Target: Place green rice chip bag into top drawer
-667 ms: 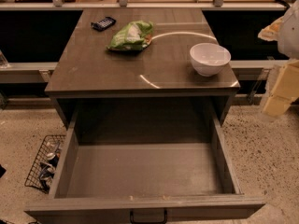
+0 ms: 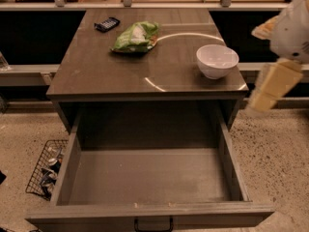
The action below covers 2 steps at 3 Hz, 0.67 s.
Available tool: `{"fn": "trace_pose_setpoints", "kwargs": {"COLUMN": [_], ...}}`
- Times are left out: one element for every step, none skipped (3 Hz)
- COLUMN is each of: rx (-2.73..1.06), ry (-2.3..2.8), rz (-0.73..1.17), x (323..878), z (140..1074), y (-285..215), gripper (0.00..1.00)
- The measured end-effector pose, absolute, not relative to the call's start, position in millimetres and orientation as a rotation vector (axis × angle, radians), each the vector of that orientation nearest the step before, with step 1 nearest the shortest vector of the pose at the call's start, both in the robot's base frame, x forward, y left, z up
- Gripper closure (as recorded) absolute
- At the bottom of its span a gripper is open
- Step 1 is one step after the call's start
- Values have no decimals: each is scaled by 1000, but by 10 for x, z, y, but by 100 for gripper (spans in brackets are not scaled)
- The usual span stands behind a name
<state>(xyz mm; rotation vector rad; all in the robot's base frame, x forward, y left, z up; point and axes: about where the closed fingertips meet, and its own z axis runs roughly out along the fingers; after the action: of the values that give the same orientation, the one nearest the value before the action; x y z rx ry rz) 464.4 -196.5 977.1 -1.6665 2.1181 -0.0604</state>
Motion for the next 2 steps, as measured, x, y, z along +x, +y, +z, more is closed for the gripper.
{"fn": "trace_pose_setpoints", "kwargs": {"rx": [-1537,-1317], "ry": [1978,1839], "rz": [42,152], "x": [5446,6322], "z": [9739,9936], "y": [-1591,-1284], "gripper": [0,0]}}
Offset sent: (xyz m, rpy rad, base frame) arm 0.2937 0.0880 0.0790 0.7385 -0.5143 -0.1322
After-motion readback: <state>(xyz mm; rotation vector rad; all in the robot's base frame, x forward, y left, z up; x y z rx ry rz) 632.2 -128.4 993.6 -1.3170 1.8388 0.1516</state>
